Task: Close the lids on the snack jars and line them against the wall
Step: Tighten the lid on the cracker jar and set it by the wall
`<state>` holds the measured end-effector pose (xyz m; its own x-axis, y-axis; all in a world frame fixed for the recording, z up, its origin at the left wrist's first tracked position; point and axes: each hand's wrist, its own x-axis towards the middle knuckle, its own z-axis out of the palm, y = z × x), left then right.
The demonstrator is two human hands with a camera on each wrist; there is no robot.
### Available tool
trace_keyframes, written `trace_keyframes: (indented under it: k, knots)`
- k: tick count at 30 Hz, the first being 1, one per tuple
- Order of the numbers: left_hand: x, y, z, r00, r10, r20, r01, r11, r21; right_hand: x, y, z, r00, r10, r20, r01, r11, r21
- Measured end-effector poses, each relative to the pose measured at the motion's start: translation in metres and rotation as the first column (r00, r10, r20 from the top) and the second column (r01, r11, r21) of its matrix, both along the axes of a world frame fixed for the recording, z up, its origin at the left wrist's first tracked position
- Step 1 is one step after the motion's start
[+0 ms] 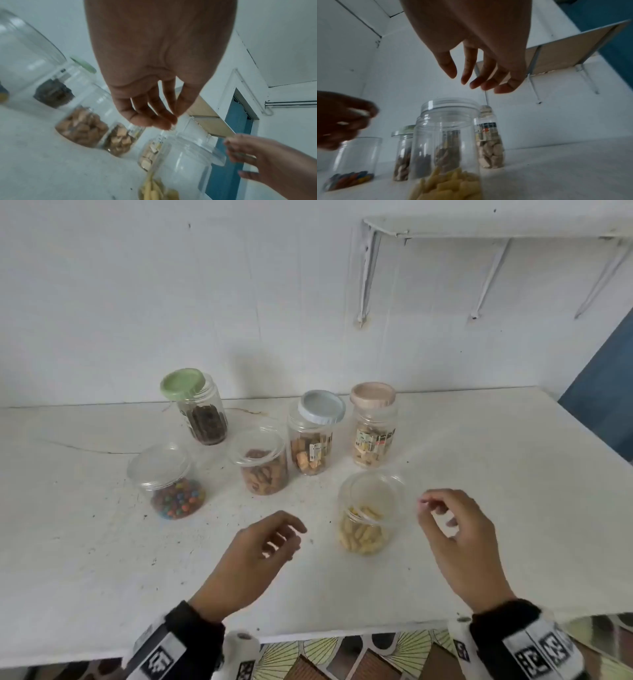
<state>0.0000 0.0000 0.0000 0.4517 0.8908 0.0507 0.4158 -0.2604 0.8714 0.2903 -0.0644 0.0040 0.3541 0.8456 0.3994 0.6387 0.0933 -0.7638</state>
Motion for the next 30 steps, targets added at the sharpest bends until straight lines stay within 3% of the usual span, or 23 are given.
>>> trace_keyframes:
  k: [3,5,11,19,21,24,30]
  knots:
    - [0.035,0.017,-0.007,0.987,0.097,0.128,-0.1,0.995,0.012,-0.007,0.024,0.0,0.993,0.014,0.121,-0.019,0.999,0.037]
    - [0.057,0.023,-0.014,0.984,0.115,0.138,-0.117,0.993,0.005,-0.011,0.04,-0.004,0.987,0.042,0.157,-0.044,0.999,0.01]
    - [0.098,0.037,-0.043,0.999,0.008,0.051,-0.003,0.996,-0.084,-0.022,0.065,-0.016,0.951,0.209,0.228,-0.14,0.949,-0.284]
    - [0.119,0.049,-0.061,0.986,-0.027,0.162,0.034,0.998,-0.043,-0.027,0.073,-0.01,0.909,0.259,0.327,-0.137,0.925,-0.355]
    - [0.119,0.05,-0.061,0.985,-0.033,0.171,0.039,0.999,-0.032,-0.027,0.076,-0.003,0.931,0.267,0.251,-0.171,0.923,-0.345]
    - [0.118,0.051,-0.062,0.985,-0.022,0.171,0.035,0.997,-0.071,-0.022,0.079,0.011,0.953,0.301,-0.041,-0.302,0.923,-0.237]
    - [0.119,0.052,-0.06,0.991,0.017,0.129,-0.001,0.992,-0.125,-0.012,0.084,0.011,0.821,0.355,-0.447,-0.421,0.906,-0.053]
